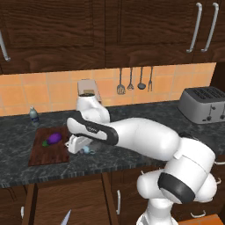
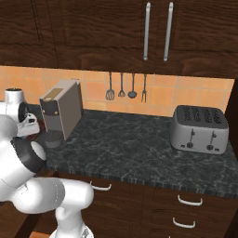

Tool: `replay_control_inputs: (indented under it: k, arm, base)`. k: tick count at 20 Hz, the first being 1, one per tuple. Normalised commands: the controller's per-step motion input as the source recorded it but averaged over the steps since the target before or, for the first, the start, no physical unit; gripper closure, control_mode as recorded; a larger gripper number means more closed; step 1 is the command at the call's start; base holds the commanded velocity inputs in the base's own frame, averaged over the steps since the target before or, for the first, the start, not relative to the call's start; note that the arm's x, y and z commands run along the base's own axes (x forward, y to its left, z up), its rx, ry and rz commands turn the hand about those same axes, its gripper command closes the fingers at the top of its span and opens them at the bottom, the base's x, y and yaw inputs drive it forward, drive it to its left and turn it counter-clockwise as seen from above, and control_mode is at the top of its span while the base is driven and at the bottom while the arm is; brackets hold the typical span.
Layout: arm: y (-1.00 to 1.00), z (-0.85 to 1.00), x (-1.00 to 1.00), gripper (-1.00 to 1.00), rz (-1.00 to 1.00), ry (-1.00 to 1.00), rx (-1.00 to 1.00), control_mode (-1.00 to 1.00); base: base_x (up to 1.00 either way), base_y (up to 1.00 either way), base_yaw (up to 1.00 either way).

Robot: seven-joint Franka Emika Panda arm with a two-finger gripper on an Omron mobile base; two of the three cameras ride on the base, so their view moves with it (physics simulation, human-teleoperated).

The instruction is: Place the appropriate cutting tool for cutting the eggplant skin on the cutting board.

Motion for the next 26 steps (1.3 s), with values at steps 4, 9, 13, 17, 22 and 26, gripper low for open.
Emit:
replay_control_inputs:
  k: [4,9,13,17,22,26]
  arm:
    - [0.5,-0.17,0.12,1.0,0.31,0.0,0.0,-1.0]
    - [0.17,-0.31,0.12,1.0,0.24,0.0,0.0,-1.0]
    - [0.0,-0.26,0.18,1.0,0.13,-0.03,0.0,-1.0]
    - [0.0,-0.11,0.35,1.0,0.08,-0.06,0.0,-1.0]
    - [0.11,-0.21,0.25,1.0,0.03,-0.09,0.0,-1.0]
    - [0.24,-0.35,0.31,1.0,0.0,-0.11,0.01,-1.0]
  base:
    - [0.0,0.0,0.0]
    - [0.0,0.0,0.0]
    - [0.0,0.0,0.0]
    - [0.0,0.0,0.0]
    - [0.0,0.0,0.0]
    - [0.0,0.0,0.0]
